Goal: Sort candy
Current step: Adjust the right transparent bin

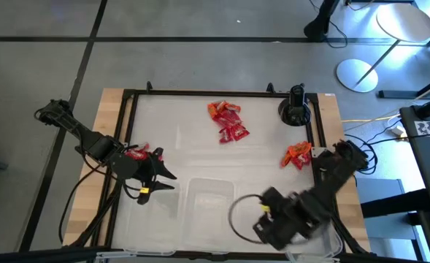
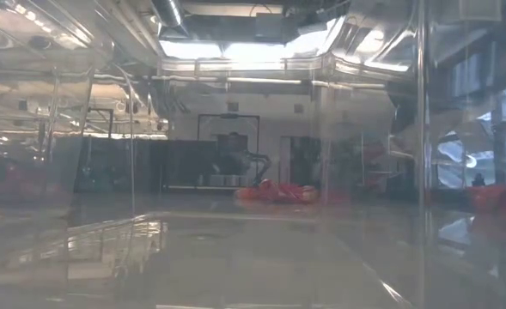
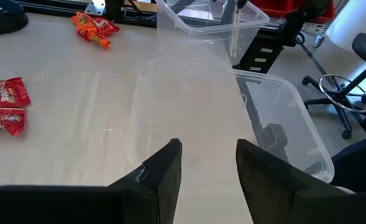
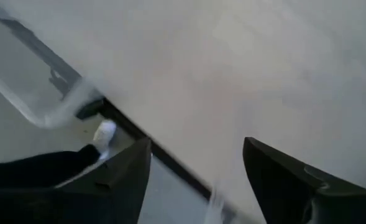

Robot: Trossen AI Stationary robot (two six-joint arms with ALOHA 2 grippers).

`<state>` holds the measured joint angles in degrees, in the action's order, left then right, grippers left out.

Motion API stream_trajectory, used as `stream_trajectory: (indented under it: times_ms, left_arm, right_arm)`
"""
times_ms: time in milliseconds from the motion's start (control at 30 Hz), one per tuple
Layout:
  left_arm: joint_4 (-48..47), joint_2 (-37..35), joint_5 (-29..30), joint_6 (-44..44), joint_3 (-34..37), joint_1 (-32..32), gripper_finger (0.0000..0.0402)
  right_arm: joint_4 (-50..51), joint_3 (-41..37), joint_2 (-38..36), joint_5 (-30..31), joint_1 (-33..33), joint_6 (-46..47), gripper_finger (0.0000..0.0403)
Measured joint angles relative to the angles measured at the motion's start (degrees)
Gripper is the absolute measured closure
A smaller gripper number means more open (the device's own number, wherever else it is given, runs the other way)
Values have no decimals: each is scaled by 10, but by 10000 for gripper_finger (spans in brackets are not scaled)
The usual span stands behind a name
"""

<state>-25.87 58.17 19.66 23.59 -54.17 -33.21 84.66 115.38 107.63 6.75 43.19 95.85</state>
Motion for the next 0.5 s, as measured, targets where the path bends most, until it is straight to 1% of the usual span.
stream_trajectory:
  times_ms: [133, 267, 367, 500]
  left_arm:
    - [0, 0, 0, -7, 0, 0, 259]
    - [0, 0, 0, -12, 0, 0, 259]
    - [0, 0, 0, -15, 0, 0, 259]
    - [0, 0, 0, -13, 0, 0, 259]
  right_arm:
    - [9, -26, 2, -35, 43, 112, 110]
    - [-22, -68, 2, -54, 62, 154, 84]
    - [-60, -95, 2, -61, 65, 165, 81]
    - [-96, -133, 2, -84, 63, 170, 95]
